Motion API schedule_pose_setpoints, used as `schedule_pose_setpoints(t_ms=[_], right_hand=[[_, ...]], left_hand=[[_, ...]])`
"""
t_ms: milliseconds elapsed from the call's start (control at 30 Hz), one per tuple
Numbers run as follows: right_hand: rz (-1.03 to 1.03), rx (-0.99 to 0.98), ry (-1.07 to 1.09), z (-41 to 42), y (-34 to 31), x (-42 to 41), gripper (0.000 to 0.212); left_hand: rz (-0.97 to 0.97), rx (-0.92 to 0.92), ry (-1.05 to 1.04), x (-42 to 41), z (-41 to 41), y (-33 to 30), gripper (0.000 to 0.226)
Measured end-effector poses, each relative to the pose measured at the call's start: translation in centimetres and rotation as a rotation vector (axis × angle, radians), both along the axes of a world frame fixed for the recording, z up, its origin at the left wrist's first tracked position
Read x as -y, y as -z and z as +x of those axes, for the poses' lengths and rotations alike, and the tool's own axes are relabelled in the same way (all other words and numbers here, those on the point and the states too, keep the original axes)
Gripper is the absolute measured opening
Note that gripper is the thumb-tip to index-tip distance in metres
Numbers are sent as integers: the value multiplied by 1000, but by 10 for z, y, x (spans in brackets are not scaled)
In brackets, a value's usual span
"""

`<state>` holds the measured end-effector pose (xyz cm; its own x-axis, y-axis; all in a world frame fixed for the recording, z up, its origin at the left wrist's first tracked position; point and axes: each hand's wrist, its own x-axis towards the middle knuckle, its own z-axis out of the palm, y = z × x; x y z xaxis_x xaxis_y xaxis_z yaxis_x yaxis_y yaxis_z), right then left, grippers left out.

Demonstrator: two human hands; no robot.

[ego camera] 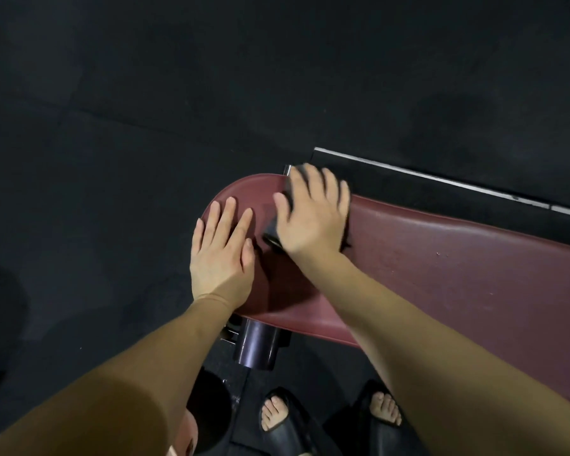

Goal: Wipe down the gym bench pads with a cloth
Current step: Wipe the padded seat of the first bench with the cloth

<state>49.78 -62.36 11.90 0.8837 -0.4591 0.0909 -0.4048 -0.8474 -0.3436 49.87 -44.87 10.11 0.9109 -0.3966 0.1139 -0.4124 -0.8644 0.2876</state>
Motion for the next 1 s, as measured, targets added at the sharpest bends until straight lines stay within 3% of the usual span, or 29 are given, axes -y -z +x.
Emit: schedule_pose_setpoints(t_ms=[133, 267, 400, 533, 667, 833, 933, 1000], right_hand=[[-40, 21, -111, -29, 1, 31, 49], [-19, -61, 60, -98, 3, 81, 54], [8, -45, 204, -74, 1, 54, 60], [16, 21, -86, -30, -1, -17, 58], [-13, 29, -194, -68, 2, 14, 53], [-14, -45, -1, -150, 5, 64, 55], [6, -50, 104, -117, 1, 41, 57], [6, -54, 27, -84, 0, 13, 60]], left_hand=[[23, -11, 12, -1, 0, -3, 53], [20, -23, 15, -1, -1, -4, 53], [-4, -12, -1, 0, -2, -1, 54], [-33, -12, -4, -1, -1, -1, 56], [-44, -56, -3, -3, -1, -5, 57], [-61, -65, -10, -2, -3, -9, 56], [-84, -56, -8, -2, -5, -9, 57], [-96, -57, -6, -4, -5, -10, 56]])
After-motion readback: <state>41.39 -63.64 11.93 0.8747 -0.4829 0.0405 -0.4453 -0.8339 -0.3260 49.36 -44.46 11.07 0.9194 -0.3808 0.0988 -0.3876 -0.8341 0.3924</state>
